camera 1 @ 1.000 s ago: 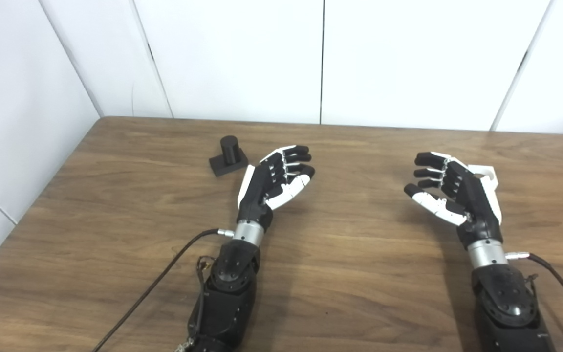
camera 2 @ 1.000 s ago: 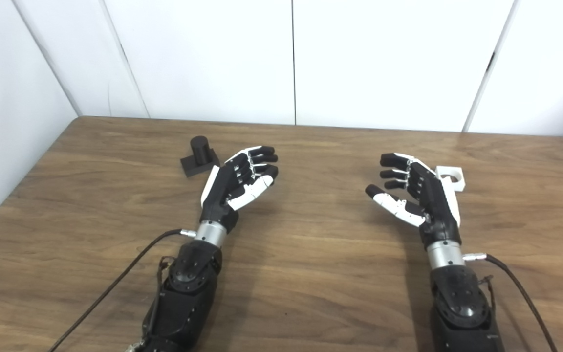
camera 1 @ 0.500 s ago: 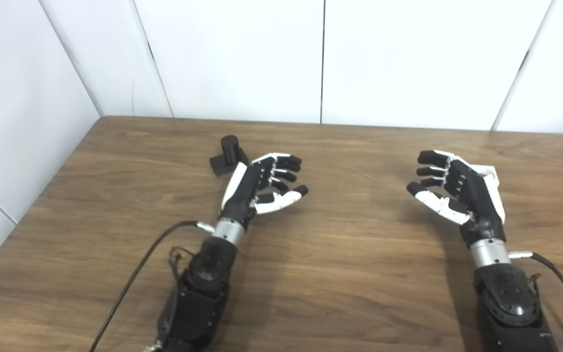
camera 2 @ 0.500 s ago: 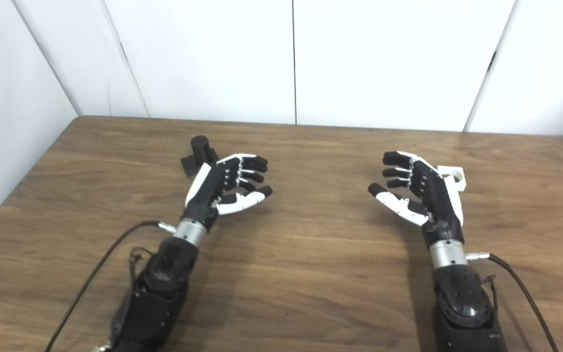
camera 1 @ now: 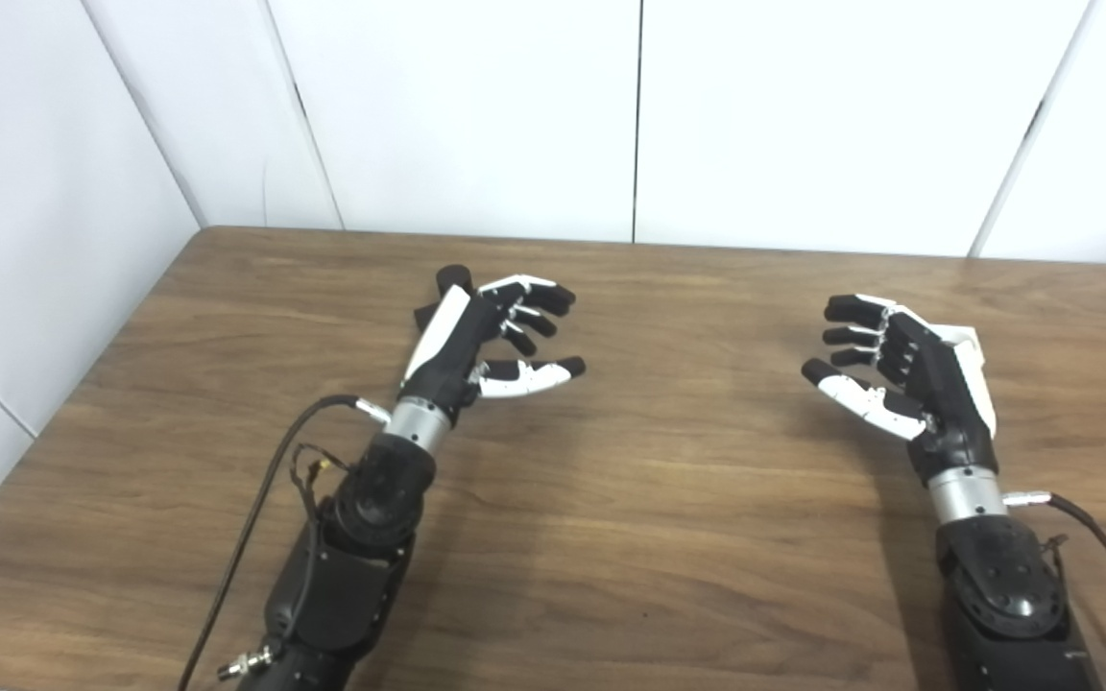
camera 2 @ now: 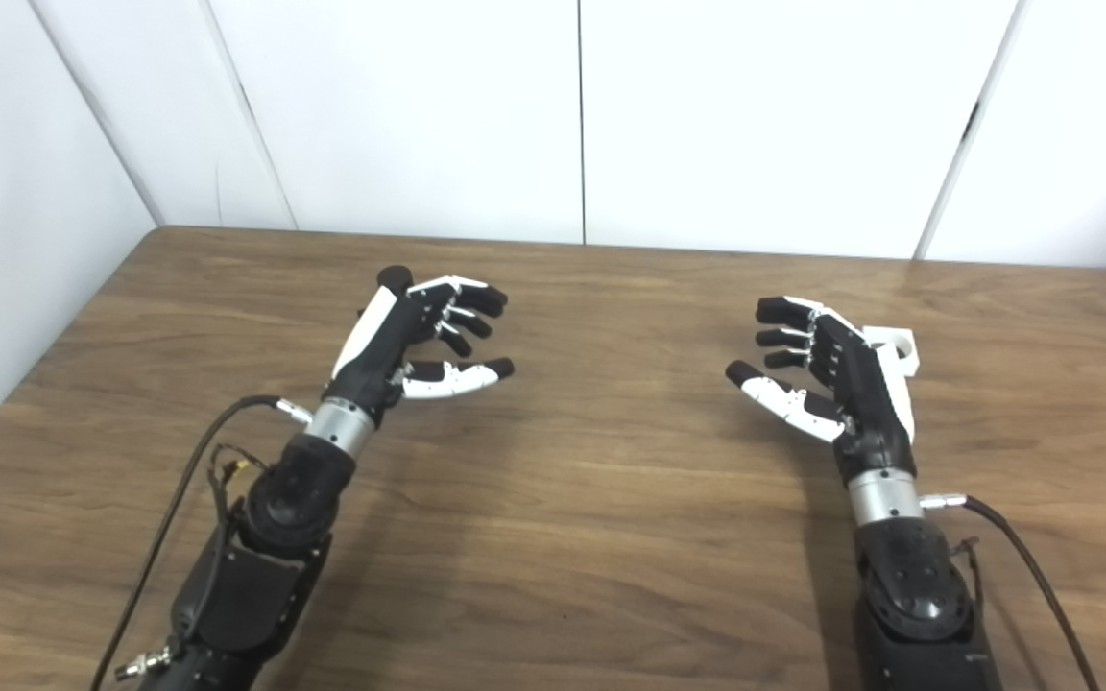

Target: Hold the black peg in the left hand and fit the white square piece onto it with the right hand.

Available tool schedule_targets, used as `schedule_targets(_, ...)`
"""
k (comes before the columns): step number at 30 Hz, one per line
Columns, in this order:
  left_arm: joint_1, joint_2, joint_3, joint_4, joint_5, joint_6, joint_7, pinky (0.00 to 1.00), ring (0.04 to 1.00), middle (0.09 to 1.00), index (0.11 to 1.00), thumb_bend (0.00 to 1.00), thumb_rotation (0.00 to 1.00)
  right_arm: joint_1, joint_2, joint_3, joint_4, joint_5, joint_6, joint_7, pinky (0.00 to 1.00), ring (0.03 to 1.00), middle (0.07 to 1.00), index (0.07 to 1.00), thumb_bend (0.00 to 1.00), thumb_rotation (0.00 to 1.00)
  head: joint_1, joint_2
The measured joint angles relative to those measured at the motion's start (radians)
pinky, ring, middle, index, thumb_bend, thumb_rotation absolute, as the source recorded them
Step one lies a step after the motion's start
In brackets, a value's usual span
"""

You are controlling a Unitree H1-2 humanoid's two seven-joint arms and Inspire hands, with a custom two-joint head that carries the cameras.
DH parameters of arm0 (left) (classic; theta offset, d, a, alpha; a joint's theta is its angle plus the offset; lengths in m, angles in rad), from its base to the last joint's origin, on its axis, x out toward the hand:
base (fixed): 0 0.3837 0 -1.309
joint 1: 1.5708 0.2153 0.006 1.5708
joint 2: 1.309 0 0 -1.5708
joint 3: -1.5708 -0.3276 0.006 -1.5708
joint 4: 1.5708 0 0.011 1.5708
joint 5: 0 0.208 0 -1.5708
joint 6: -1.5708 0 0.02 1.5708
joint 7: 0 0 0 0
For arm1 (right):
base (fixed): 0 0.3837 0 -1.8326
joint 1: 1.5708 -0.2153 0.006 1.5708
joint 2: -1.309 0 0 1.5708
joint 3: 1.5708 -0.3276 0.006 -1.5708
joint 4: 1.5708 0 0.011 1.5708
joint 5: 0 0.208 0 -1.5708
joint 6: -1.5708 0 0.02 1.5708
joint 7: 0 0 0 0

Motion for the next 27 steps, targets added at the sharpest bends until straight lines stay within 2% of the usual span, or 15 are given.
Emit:
schedule_targets(5, -0.023, 0.035, -0.004, -0.007, 0.063, 0.006, 0.0, 0.49, 0.595, 0.671, 0.643, 0.63, 0.05, -0.006, -0.008, 0.0, 0.007, -0.001, 0.0, 0.002, 0.6, 0.677, 0.725, 0.698, 0.69, 0.26, -0.002, 0.0)
schedule_targets(9, -0.043, 0.106, -0.029, -0.043, 0.179, 0.015, 0.0, 0.49, 0.595, 0.658, 0.637, 0.64, 0.06, -0.007, -0.009, 0.0, 0.011, 0.001, 0.0, 0.004, 0.6, 0.675, 0.726, 0.698, 0.69, 0.27, -0.003, 0.0)
schedule_targets(12, -0.065, 0.14, -0.031, -0.062, 0.235, 0.032, -0.01, 0.48, 0.62, 0.69, 0.641, 0.64, 0.09, -0.01, -0.014, 0.001, 0.018, -0.001, -0.001, 0.005, 0.6, 0.673, 0.725, 0.698, 0.68, 0.27, -0.006, -0.002)
schedule_targets(17, -0.086, 0.157, -0.039, -0.086, 0.297, 0.097, -0.042, 0.5, 0.66, 0.726, 0.654, 0.64, 0.14, -0.014, -0.018, 0.0, 0.021, -0.002, -0.001, 0.005, 0.6, 0.677, 0.728, 0.697, 0.69, 0.27, -0.008, -0.002)
schedule_targets(20, -0.094, 0.168, -0.04, -0.084, 0.335, 0.1, -0.042, 0.53, 0.677, 0.736, 0.664, 0.64, 0.2, -0.014, -0.018, 0.0, 0.021, -0.002, -0.001, 0.005, 0.6, 0.672, 0.727, 0.697, 0.69, 0.27, -0.008, -0.002)
schedule_targets(27, -0.122, 0.199, -0.041, -0.036, 0.387, 0.104, -0.041, 0.55, 0.708, 0.754, 0.681, 0.64, 0.24, -0.014, -0.019, -0.001, 0.021, -0.001, -0.001, 0.005, 0.6, 0.668, 0.723, 0.693, 0.69, 0.27, -0.008, 0.0)
